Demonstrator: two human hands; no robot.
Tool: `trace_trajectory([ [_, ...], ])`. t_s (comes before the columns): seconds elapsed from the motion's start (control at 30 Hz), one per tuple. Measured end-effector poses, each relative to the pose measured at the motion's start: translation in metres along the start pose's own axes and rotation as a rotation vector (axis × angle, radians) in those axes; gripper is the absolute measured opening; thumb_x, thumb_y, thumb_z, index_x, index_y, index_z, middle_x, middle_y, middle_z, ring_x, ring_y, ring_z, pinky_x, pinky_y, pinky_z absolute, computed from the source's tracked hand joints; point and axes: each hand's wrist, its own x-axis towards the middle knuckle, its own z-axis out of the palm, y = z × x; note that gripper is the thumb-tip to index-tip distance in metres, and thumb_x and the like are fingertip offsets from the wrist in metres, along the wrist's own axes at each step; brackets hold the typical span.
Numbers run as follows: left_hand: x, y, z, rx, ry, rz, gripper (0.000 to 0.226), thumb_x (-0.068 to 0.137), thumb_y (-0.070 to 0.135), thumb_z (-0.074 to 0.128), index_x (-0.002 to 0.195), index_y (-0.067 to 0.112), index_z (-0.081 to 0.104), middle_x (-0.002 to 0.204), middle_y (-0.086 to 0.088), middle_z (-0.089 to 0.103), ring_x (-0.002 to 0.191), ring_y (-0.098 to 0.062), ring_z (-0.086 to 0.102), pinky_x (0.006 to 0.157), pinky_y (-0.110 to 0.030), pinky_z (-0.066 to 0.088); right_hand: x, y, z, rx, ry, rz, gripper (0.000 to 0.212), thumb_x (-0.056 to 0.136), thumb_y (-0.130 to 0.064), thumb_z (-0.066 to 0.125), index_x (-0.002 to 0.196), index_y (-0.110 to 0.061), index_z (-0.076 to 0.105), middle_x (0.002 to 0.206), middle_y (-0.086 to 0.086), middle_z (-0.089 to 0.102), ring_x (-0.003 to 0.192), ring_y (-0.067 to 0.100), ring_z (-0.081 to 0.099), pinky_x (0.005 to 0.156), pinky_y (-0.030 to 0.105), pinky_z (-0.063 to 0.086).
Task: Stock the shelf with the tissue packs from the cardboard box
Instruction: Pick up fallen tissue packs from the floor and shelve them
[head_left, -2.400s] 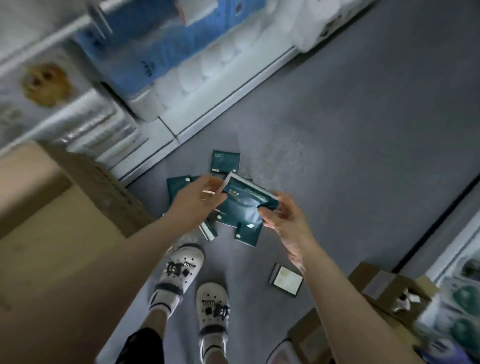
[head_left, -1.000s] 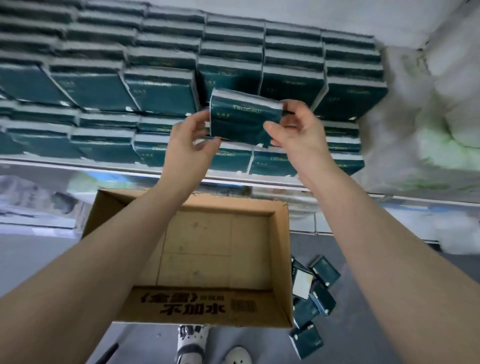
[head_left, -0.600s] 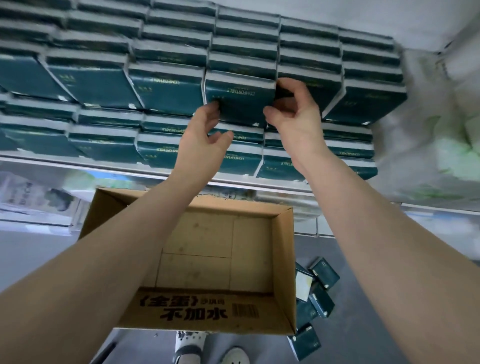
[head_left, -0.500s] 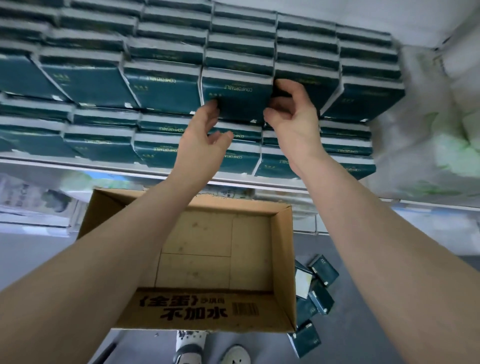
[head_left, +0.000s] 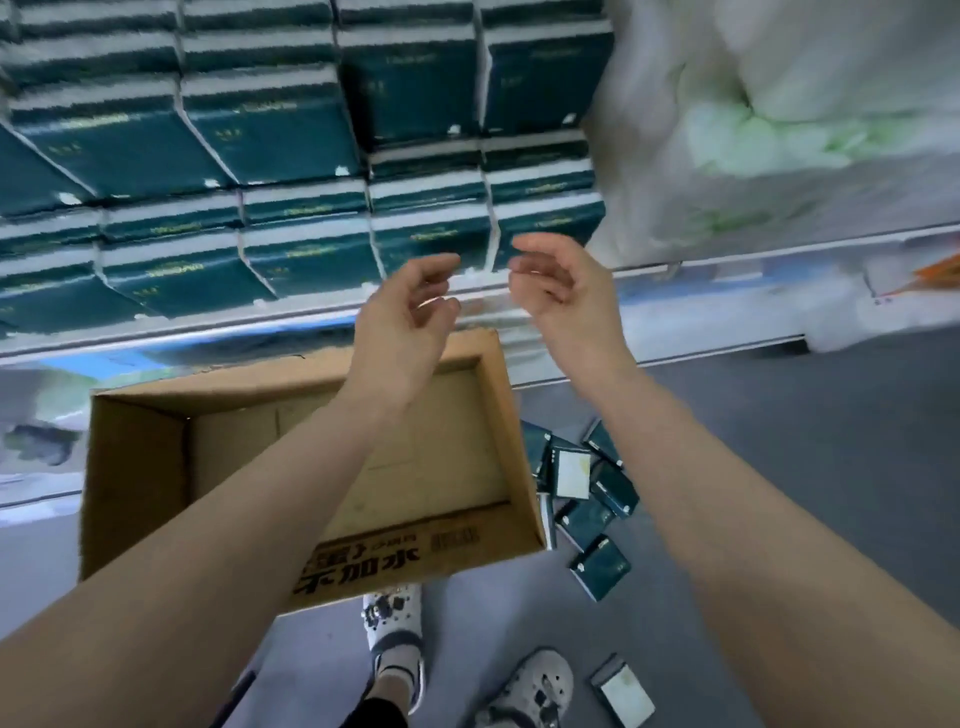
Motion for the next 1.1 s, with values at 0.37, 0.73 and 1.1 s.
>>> trace_trajectory([
  [0.37,-0.123,-0.053,0.191,0.127,-0.397,-0.130,0.035,0.091,0.000,0.058,0.116,0.025,0.060,0.120,0.004,0.064,0.108,-0.004,0.060,0.093,-0.015,0.047,-0.185,0.155,-0.177,0.023,0.227,0.403,0.038,0.090,0.007,0.062,0.105,-0.027,0.063,0.099,-0.005,0.069,0.092,0.005,0.065,0.089,0.023,0.051],
  [0.73,-0.189,-0.193,0.312,0.327,-0.553,-0.364,0.034,0.089,0.005,0.062,0.117,0.025,0.061,0.096,0.006,0.066,0.087,-0.008,0.063,0.070,-0.013,0.046,-0.302,0.337,-0.223,0.091,0.429,0.740,0.033,0.094,0.012,0.050,0.114,-0.011,0.061,0.087,0.000,0.057,0.082,0.018,0.054,0.082,0.032,0.048],
  [1.1,-0.193,-0.375,0.372,0.698,-0.733,-0.485,0.033,0.093,0.017,0.057,0.127,0.014,0.056,0.123,-0.010,0.062,0.114,-0.026,0.056,0.085,-0.023,0.036,-0.315,0.525,-0.169,0.198,0.452,1.119,0.034,0.099,-0.002,0.050,0.133,-0.006,0.050,0.088,0.005,0.055,0.086,0.024,0.053,0.095,0.050,0.049],
])
